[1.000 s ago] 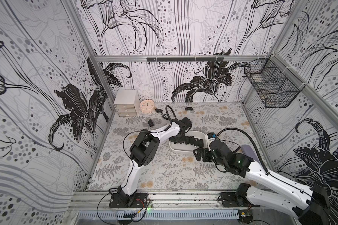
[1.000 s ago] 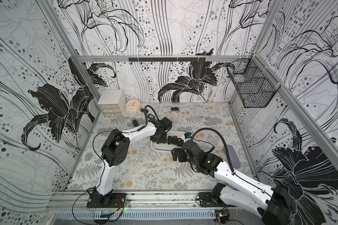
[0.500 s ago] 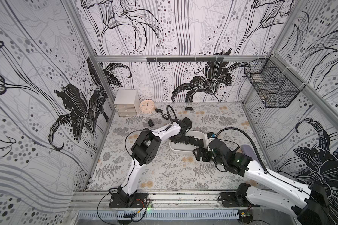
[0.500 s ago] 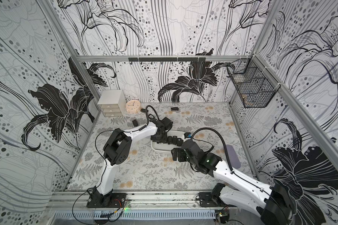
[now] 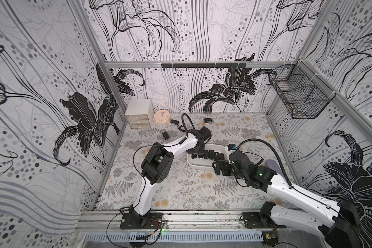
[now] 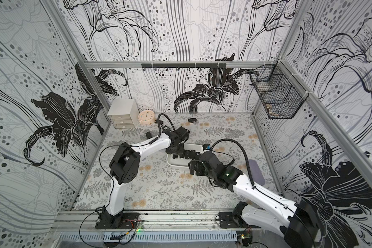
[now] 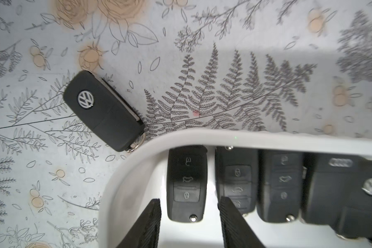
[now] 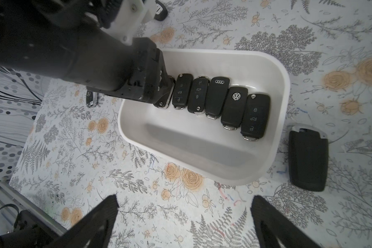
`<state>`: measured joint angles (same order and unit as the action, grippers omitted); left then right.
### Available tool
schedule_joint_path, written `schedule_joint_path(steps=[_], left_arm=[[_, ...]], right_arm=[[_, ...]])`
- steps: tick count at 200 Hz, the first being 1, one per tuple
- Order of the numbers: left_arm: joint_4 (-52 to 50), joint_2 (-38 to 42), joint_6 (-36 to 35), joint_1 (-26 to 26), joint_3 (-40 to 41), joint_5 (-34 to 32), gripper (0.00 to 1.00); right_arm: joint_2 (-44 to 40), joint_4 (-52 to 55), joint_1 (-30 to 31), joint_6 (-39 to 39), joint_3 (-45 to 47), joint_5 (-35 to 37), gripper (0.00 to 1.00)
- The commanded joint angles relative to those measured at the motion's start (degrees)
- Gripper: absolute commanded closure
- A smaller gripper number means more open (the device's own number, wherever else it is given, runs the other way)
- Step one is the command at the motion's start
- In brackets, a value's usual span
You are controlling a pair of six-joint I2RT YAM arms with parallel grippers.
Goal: Place the car key into the storage box
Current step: Place the car key in the storage box.
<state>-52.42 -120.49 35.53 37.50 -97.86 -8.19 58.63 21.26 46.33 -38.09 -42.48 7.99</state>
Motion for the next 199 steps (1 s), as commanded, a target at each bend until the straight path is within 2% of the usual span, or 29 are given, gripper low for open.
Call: schedule_joint_path(steps=[1, 28, 77, 96, 118, 153, 199], left_arm=[[2.0, 5.2, 1.3, -0.2, 1.4, 1.1, 0.51], [3.2, 9.5, 1.6, -0.3, 4.0, 1.8, 0.49], [5.7, 17.1, 0.9, -0.5, 8.2, 2.9, 0.37], [6.4, 19.9, 0.3, -1.1, 9.7, 3.3, 0.16], [7.6, 23.4, -0.8, -2.4, 12.4, 3.8, 0.0], [9.9, 28.5, -1.7, -5.5, 18.0, 5.2, 0.01], [11.1, 34.2, -1.7, -8.4, 24.4, 7.2, 0.01]], right_arm=[[0.9, 2.7, -1.9, 1.2, -2.7, 1.2, 0.0], [2.2, 5.8, -4.2, 1.7, -4.7, 2.4, 0.0], [4.8, 8.1, -9.3, 2.8, -6.8, 2.9, 0.0], [6.6, 7.8, -10.5, 2.8, -8.1, 3.0, 0.0], [9.5, 7.5, -11.1, 2.8, -10.6, 3.3, 0.0], [16.0, 6.2, -11.4, 3.8, -15.7, 3.8, 0.0], [28.5, 4.9, -13.0, 6.2, -27.5, 3.1, 0.0]])
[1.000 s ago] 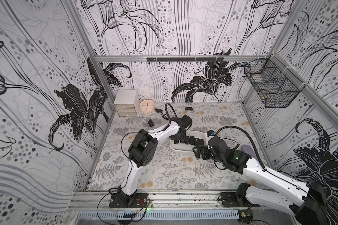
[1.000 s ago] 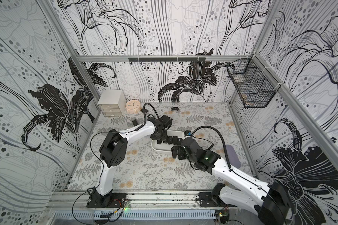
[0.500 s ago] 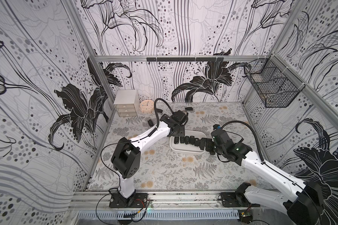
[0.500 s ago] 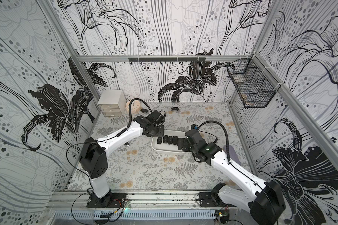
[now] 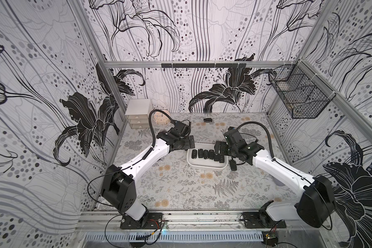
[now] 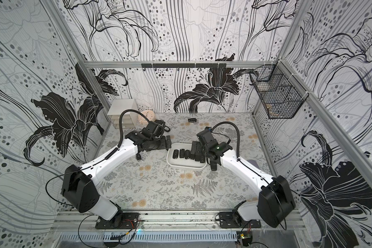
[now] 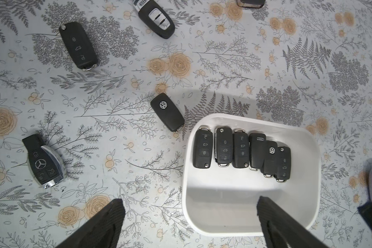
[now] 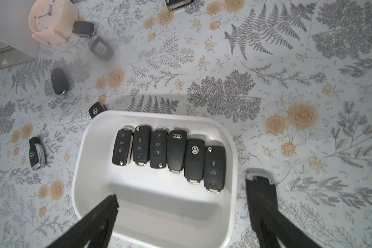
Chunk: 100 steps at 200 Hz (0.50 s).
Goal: Place the car key into the storage box
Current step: Place the car key in the storage box, then move the car key to the center of the board.
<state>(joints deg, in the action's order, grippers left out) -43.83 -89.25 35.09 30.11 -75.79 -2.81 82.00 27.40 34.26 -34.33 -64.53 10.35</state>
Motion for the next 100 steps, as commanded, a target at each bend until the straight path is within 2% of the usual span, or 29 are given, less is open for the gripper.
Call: schedule_joint_path(steps=[1, 28, 100], left_arm=[[2.6, 3.1, -1.3, -1.0, 2.5, 1.8, 0.01], [2.4, 5.6, -1.0, -1.9, 4.2, 2.2, 0.01], [0.9, 9.9, 1.3, -5.9, 4.9, 0.5, 0.01]], right_arm=[[5.4, -1.3, -1.0, 2.5, -5.7, 0.7, 0.0], [14.1, -2.6, -2.8, 4.5, -14.7, -0.5, 0.0], [37.9, -2.1, -10.1, 7.3, -41.7, -9.3, 0.0]])
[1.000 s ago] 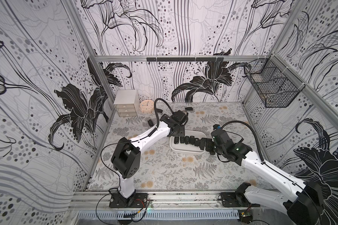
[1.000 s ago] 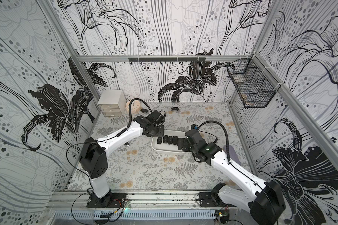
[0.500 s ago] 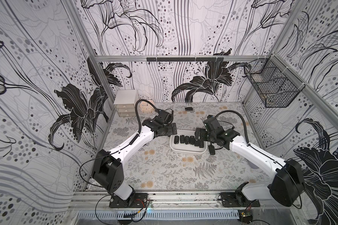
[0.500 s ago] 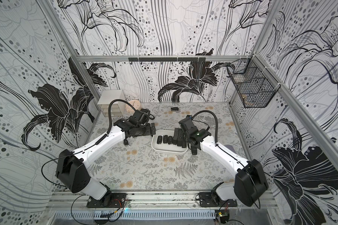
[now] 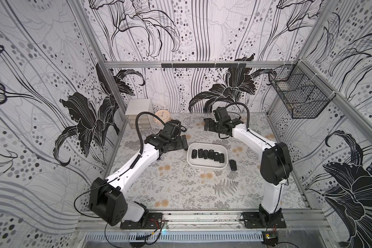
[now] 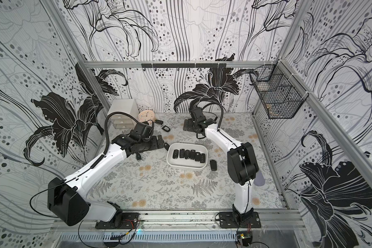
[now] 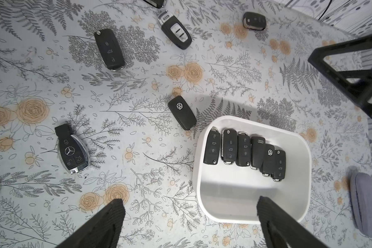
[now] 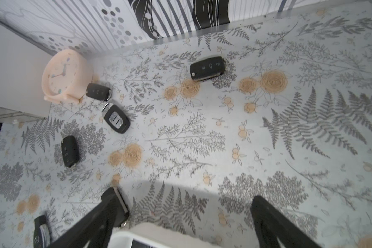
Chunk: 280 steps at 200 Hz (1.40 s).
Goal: Place the car key into the storage box
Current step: Move the car key to the center of the board.
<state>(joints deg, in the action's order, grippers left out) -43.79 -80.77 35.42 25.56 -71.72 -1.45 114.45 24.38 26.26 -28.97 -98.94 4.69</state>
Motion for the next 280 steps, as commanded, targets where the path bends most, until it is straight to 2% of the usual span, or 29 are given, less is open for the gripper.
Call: schedule_joint_path(steps=[1, 43, 103, 169, 222, 280], left_arm=[[0.8, 1.4, 1.0, -1.4, 0.8, -0.9, 0.01], [1.3, 1.7, 3.1, -2.9, 1.1, -1.5, 0.01], [0.8, 0.2, 5.9, -3.8, -0.2, -2.6, 0.01], [-2.3, -1.6, 7.4, -4.3, -2.4, -4.3, 0.01], [-4.1, -2.2, 7.7, -4.8, -3.7, -4.9, 0.01], [-3.9, -2.9, 7.3, -5.1, -3.5, -4.0, 0.01]], right_arm=[[5.6, 1.0, -2.2, 2.0, -7.7, -3.8, 0.0], [19.6, 4.5, -6.9, 0.0, -25.7, -10.4, 0.0], [36.7, 8.3, -10.1, 2.3, -50.7, -15.7, 0.0], [43.2, -5.0, -12.2, 0.3, -50.2, -19.4, 0.0], [48.4, -5.8, -13.0, -1.6, -53.8, -22.6, 0.0], [49.7, -6.7, -12.8, -1.4, -53.4, -31.6, 0.0]])
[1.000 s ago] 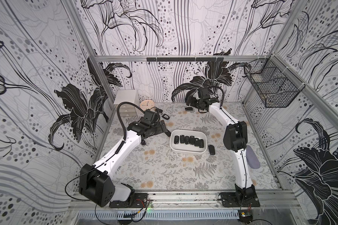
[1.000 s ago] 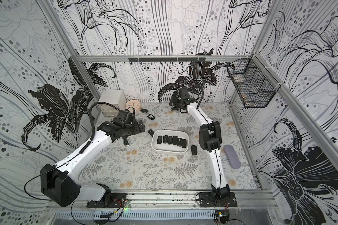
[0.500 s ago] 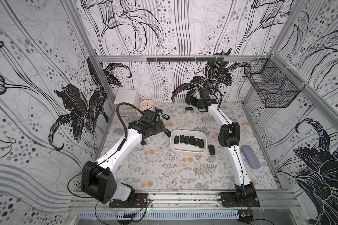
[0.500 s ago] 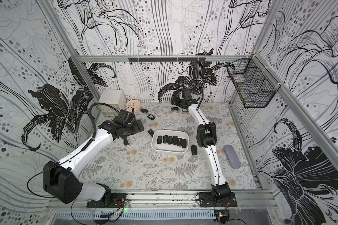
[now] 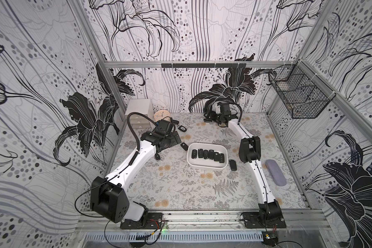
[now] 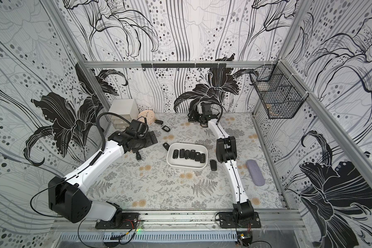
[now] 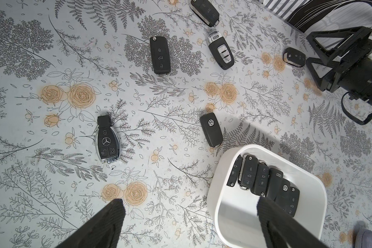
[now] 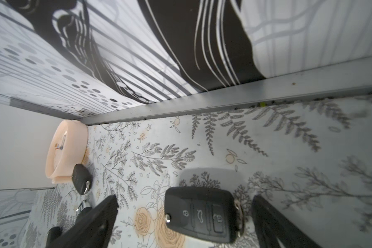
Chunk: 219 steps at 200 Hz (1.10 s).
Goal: Place the car key into the storage box
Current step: Move the car key to the center of the board.
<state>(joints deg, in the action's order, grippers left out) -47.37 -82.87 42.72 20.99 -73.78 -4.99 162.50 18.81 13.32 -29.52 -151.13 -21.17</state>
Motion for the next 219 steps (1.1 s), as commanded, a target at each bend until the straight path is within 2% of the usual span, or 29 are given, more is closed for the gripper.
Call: schedule_joint_path(steps=[1, 86, 137, 168, 192, 219], left_arm=[[-0.4, -0.8, 0.0, -0.6, -1.5, -0.5, 0.01], [0.2, -0.5, -0.3, -0.6, -0.6, 0.4, 0.01], [1.1, 0.2, 0.2, -0.7, 0.8, 0.5, 0.01], [1.3, 0.4, 0.0, -0.8, 1.2, 0.4, 0.01], [1.5, 0.6, -0.1, -1.0, 1.5, 0.8, 0.01], [0.9, 0.8, -0.3, -1.1, 1.5, 1.0, 0.01]], right_arm=[[1.7, -1.1, 0.2, -0.9, -1.2, -5.9, 0.0], [0.0, -0.5, 4.6, 0.0, 2.5, -11.3, 0.0], [-3.0, 0.8, 8.4, 1.0, 6.4, -12.2, 0.0], [-5.7, 3.2, 9.8, 3.5, 8.2, -8.6, 0.0], [-7.1, 3.2, 9.9, 3.9, 9.5, -2.3, 0.0], [-6.0, 0.5, 9.8, 0.6, 9.4, 3.0, 0.0]])
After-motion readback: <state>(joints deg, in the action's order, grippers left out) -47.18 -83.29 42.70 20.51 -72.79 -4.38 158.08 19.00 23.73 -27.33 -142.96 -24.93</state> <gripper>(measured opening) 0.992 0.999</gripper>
